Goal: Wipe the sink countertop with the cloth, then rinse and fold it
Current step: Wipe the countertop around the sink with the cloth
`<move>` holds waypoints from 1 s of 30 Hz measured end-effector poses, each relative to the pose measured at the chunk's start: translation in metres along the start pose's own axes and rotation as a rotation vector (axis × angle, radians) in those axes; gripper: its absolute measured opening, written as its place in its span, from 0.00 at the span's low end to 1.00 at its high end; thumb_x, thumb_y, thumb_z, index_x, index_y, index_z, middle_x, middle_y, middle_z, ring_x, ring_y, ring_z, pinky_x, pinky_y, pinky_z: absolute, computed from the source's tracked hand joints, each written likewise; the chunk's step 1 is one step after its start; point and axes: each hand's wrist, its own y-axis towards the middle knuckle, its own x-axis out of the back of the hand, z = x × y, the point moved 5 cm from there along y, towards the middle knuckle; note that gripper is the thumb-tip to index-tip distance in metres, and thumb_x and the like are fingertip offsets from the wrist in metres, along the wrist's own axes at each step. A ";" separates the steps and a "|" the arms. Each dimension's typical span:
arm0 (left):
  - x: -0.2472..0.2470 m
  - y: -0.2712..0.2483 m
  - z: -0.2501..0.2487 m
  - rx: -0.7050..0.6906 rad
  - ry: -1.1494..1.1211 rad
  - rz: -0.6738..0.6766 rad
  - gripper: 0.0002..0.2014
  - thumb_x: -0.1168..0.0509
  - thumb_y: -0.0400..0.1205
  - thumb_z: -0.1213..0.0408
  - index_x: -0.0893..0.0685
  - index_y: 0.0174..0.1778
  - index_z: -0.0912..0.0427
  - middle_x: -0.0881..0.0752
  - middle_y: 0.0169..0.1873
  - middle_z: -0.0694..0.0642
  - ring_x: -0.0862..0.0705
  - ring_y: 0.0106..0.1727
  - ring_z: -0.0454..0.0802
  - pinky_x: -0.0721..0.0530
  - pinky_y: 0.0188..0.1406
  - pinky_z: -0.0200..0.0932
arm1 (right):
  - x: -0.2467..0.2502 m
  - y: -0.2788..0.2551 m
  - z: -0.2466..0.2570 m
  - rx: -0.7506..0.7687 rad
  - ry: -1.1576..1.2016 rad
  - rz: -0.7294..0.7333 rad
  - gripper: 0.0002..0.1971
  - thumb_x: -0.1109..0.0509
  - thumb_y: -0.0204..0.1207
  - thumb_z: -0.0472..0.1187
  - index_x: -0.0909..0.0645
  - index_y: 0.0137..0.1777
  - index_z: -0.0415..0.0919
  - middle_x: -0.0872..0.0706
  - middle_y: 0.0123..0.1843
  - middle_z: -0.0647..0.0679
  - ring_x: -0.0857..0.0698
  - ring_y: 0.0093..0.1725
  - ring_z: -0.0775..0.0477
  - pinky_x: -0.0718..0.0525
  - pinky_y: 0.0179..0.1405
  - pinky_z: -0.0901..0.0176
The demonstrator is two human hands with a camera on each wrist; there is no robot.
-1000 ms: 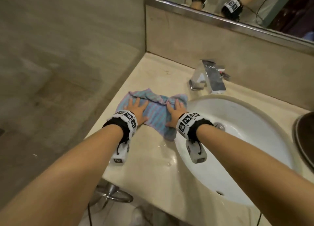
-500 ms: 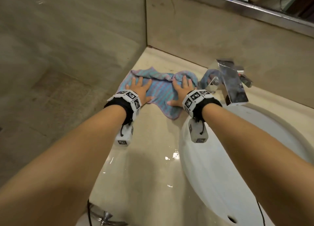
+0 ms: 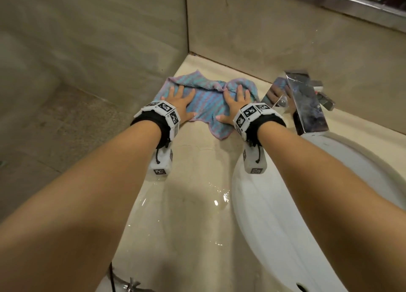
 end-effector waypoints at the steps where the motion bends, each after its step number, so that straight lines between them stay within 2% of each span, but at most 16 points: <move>1: -0.002 -0.004 0.001 0.002 0.000 0.002 0.36 0.44 0.84 0.49 0.58 0.83 0.47 0.63 0.84 0.58 0.61 0.84 0.64 0.53 0.80 0.66 | -0.003 -0.003 0.001 0.003 0.004 0.003 0.46 0.39 0.76 0.63 0.65 0.83 0.53 0.69 0.84 0.40 0.64 0.84 0.33 0.54 0.81 0.32; 14: -0.053 -0.089 0.025 0.029 -0.003 0.022 0.35 0.46 0.85 0.48 0.59 0.82 0.42 0.65 0.83 0.53 0.63 0.84 0.62 0.53 0.80 0.67 | -0.057 -0.070 0.022 0.051 -0.044 -0.014 0.44 0.40 0.76 0.63 0.64 0.83 0.55 0.68 0.85 0.41 0.63 0.84 0.35 0.54 0.81 0.34; 30: -0.116 -0.200 0.069 0.038 -0.022 0.032 0.34 0.47 0.85 0.48 0.59 0.82 0.42 0.66 0.83 0.53 0.64 0.84 0.62 0.56 0.80 0.66 | -0.126 -0.158 0.077 0.116 -0.116 -0.009 0.44 0.41 0.76 0.64 0.65 0.83 0.55 0.68 0.85 0.41 0.63 0.84 0.35 0.53 0.81 0.33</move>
